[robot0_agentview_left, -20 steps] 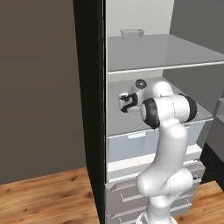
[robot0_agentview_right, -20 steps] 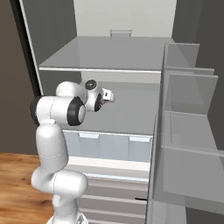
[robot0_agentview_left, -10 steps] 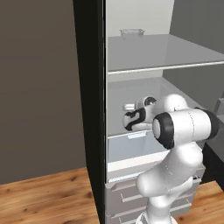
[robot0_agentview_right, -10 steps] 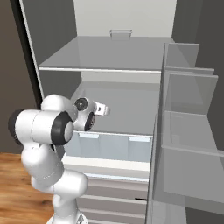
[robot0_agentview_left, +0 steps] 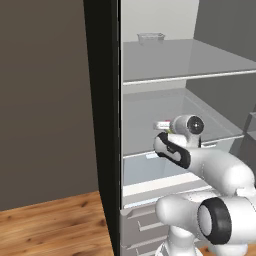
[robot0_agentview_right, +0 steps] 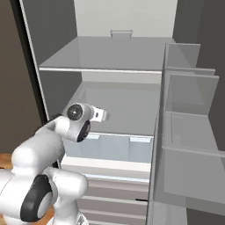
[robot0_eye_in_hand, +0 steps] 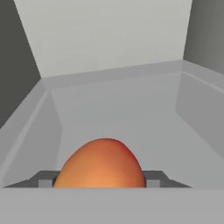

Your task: Pick the mango and orange from the fridge and place them on the plate next to the blender to make a fruit smoothie.

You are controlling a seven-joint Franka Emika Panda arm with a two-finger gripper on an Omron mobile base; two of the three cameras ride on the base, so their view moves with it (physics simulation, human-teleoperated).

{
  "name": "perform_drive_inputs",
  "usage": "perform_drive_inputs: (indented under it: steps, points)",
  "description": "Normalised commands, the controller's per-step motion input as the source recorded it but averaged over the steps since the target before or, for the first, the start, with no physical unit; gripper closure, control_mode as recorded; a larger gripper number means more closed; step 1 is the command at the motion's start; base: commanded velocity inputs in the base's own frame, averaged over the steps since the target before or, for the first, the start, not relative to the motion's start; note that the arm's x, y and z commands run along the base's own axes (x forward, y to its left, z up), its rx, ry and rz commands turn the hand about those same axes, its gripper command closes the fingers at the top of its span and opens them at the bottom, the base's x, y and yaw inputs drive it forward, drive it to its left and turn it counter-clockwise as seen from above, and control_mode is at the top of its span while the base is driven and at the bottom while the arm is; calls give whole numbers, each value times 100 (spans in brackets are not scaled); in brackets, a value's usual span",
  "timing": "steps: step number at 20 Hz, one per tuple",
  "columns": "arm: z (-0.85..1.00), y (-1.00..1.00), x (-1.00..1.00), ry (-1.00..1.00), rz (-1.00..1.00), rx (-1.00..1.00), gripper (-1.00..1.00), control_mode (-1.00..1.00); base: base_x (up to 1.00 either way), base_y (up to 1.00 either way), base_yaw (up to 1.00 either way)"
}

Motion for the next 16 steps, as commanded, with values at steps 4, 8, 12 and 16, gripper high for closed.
perform_drive_inputs:
  steps: [4,8,12,16]
  points:
    - [91,-9,-95,8,0,1,100,-100,0,0,0]
    - [79,0,-87,17,0,0,100,-100,0,0,0]
    - [52,0,-95,26,0,0,100,-100,0,0,0]
    - [14,-4,-99,18,0,1,100,-100,0,0,0]
